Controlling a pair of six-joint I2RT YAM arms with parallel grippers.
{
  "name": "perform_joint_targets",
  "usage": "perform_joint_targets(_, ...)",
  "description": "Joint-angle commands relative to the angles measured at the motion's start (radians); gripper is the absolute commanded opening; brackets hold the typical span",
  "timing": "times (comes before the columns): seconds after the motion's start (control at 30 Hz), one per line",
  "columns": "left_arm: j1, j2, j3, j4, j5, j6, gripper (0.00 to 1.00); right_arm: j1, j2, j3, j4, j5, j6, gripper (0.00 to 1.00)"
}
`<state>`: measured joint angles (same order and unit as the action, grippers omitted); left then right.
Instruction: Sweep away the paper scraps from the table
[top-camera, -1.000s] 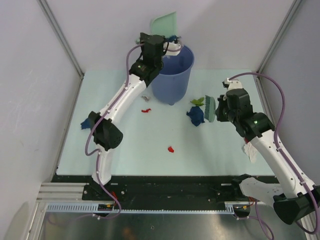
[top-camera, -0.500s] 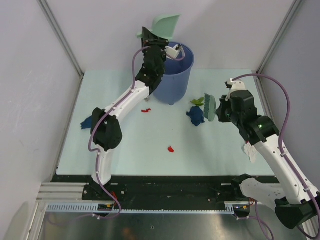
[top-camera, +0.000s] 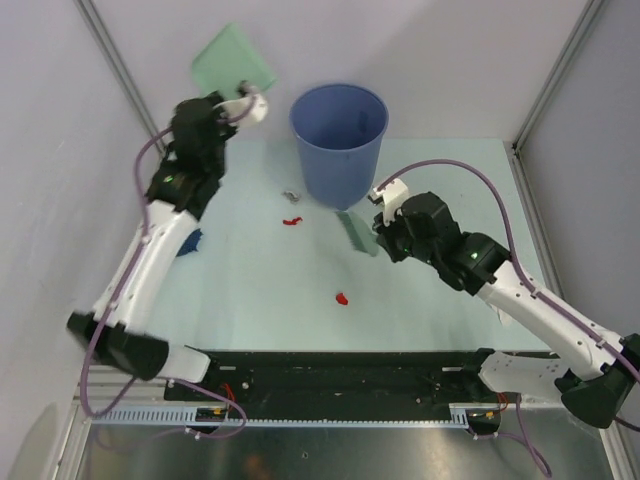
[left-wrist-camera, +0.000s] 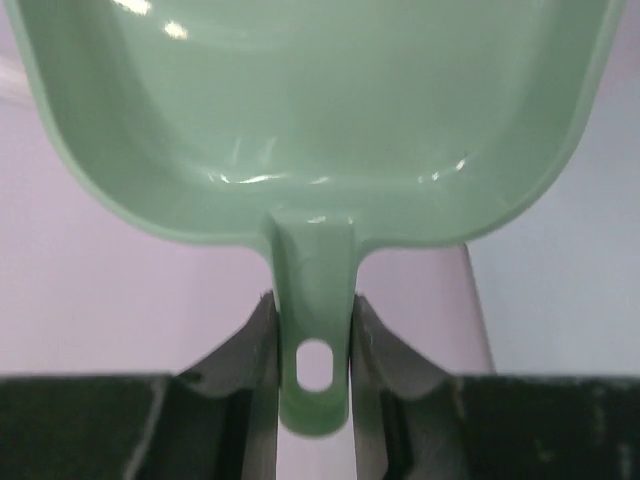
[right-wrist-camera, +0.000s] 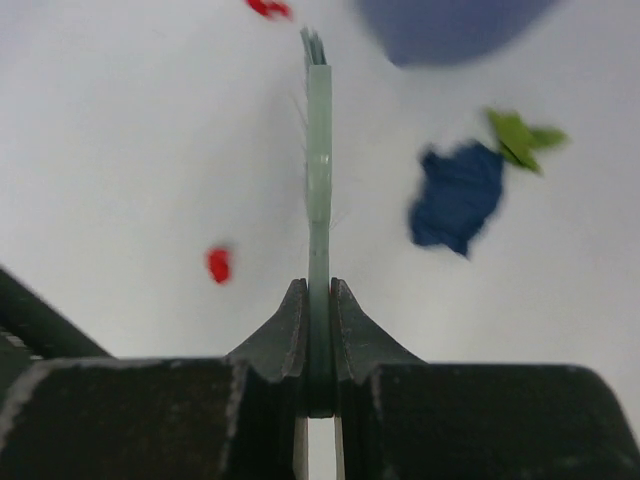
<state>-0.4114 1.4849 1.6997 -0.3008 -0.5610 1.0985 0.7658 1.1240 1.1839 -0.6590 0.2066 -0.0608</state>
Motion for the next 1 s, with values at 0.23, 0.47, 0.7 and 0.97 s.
perform_joint_targets(0.23,0.324,-0.351,-0.146,-0.475,0.389,-0.539,0.00,0.151,0.396,0.185,0.720,-0.518,0.401,0.00)
perform_joint_targets(0.47,0.350,-0.406,-0.162,-0.528,0.250,-0.537,0.00,0.219,1.014,0.826,0.680,-0.618,0.642,0.00)
perform_joint_targets(0.7,0.356,-0.399,-0.155,-0.515,0.214,-0.537,0.00,0.213,1.486,1.323,0.732,-0.449,0.935,0.00)
perform_joint_targets(0.97,0.358,-0.371,-0.164,-0.509,0.262,-0.554,0.00,0.211,1.695,1.456,0.698,-0.210,1.154,0.00)
